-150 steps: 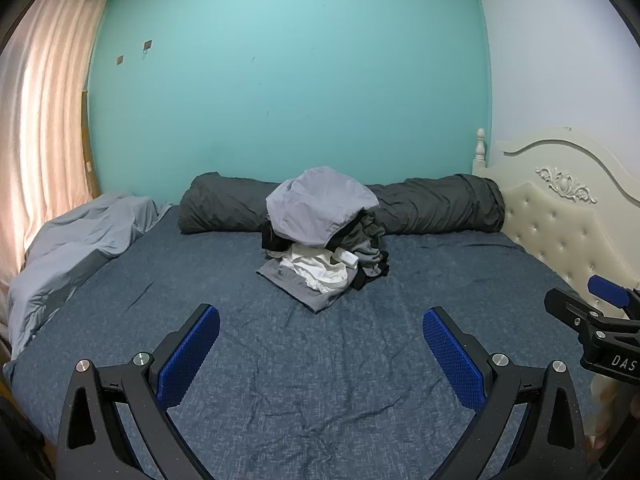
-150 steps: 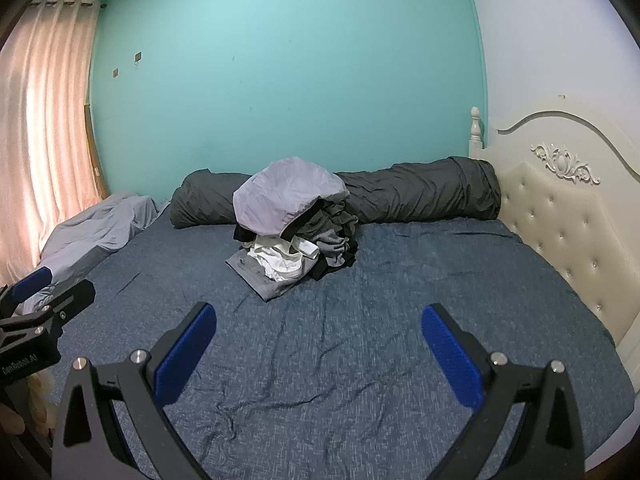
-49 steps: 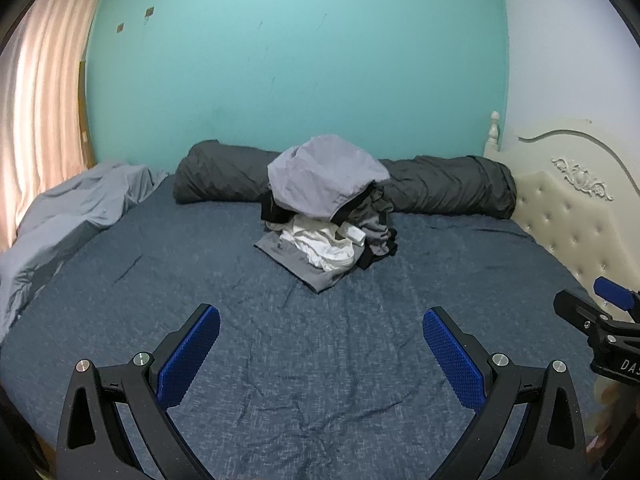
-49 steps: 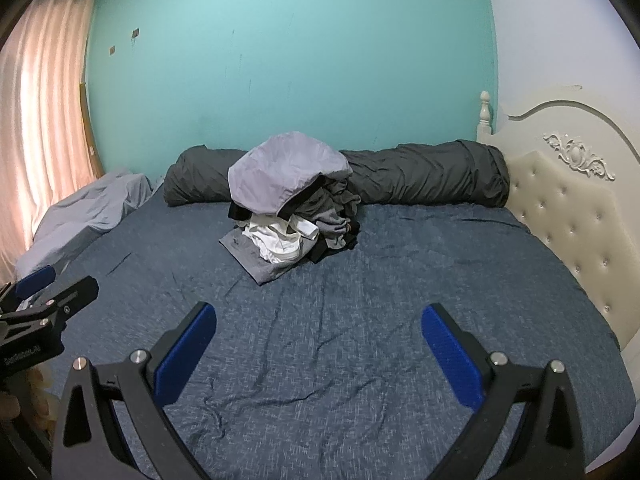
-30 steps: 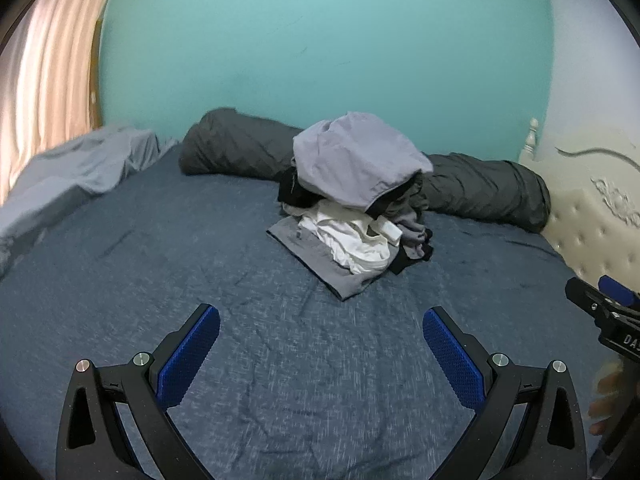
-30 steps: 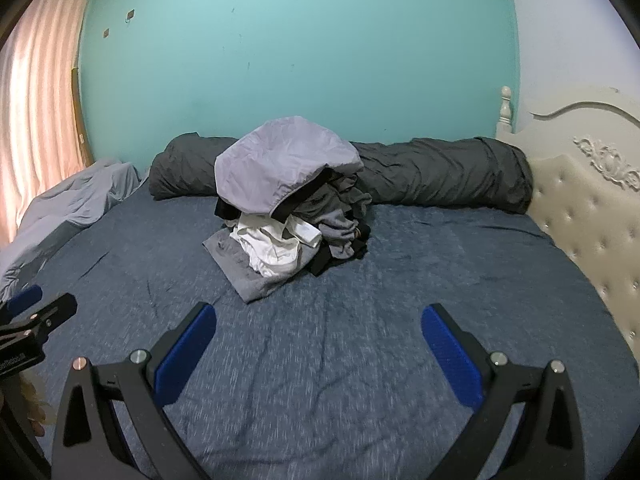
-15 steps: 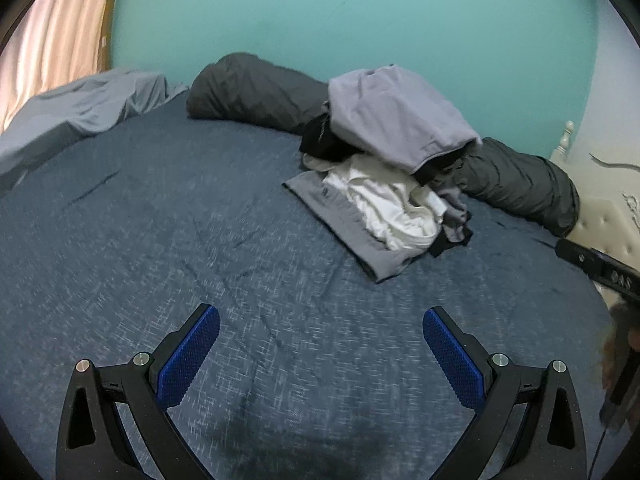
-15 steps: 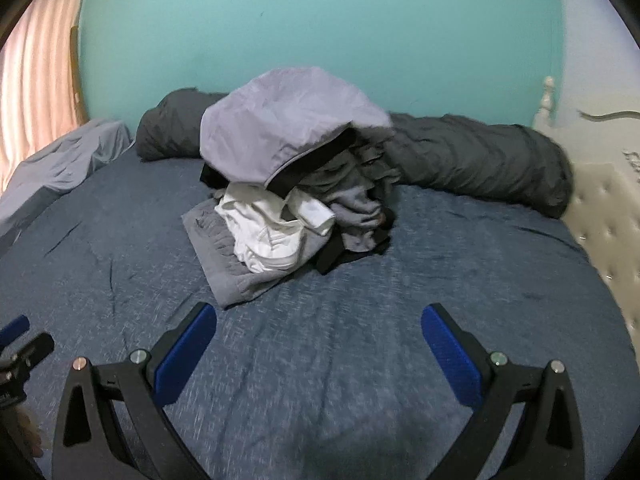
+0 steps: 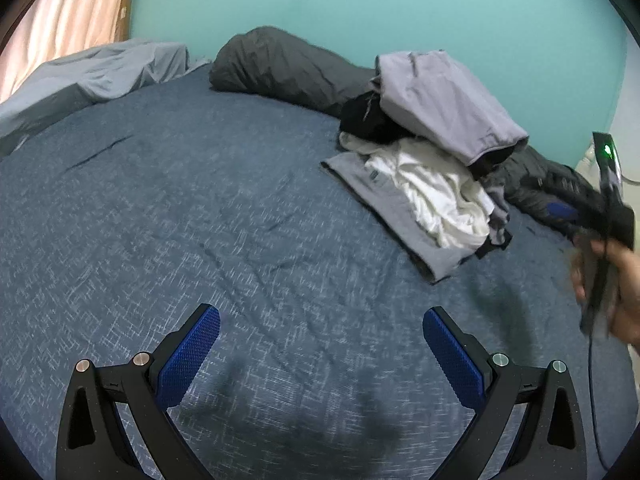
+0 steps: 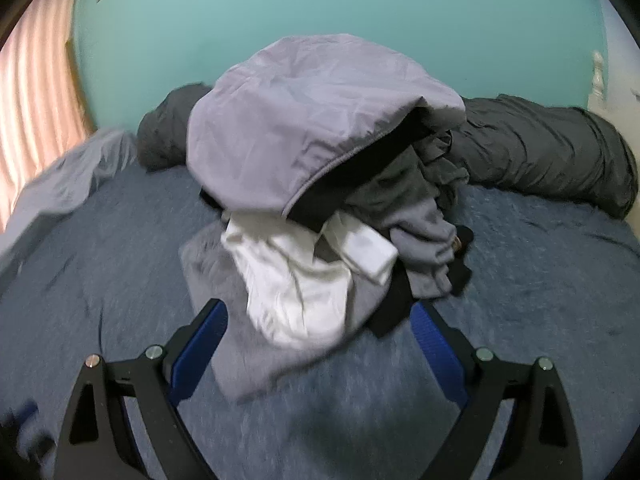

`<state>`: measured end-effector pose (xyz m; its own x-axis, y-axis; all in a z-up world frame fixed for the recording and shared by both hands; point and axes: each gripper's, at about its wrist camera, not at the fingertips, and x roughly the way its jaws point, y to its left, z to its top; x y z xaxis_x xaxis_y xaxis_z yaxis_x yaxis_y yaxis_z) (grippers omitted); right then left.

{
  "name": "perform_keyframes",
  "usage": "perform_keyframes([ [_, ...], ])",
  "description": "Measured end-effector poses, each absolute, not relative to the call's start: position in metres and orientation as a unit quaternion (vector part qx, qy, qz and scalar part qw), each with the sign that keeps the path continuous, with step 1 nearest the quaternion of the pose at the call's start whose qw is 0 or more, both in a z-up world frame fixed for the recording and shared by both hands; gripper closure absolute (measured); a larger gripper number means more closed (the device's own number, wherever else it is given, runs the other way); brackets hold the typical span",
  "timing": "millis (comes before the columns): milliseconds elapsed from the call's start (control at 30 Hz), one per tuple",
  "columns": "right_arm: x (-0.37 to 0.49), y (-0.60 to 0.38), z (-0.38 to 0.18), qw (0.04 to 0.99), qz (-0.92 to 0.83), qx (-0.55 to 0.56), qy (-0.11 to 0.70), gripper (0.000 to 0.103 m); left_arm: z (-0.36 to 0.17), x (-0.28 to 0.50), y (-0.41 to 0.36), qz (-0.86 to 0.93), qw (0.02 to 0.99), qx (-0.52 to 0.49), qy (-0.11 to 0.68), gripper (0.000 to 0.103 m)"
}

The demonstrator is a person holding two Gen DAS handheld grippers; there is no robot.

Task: Fold clothes
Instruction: 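Reach the right tool into the pile and grasp the lavender garment, then pull the lavender garment off the pile and lay it flat with the right tool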

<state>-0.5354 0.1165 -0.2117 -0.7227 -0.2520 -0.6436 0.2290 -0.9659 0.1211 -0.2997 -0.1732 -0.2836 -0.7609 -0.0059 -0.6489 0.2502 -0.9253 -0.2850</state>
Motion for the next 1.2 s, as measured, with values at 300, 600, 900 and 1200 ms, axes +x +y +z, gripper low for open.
perform_keyframes([
  [300,-0.611,0.103,-0.229,0.121,-0.927,0.348,-0.067,0.004,-0.298,-0.303,-0.184,-0.916,0.066,0.354,0.178,0.000],
  [600,-0.657,0.082,-0.242,0.114,-0.929,0.345,-0.071,0.004,-0.312,-0.308,-0.187,-0.912,0.062,0.363,0.179,0.000],
  [900,-0.631,0.073,-0.222,0.148,-0.934,0.323,-0.026,0.088,-0.308,-0.307,-0.184,-0.912,0.061,0.365,0.175,0.000],
  [1200,-0.547,0.096,-0.187,0.175,-0.937,0.301,-0.013,0.093,-0.291,-0.297,-0.178,-0.913,0.060,0.362,0.175,0.000],
])
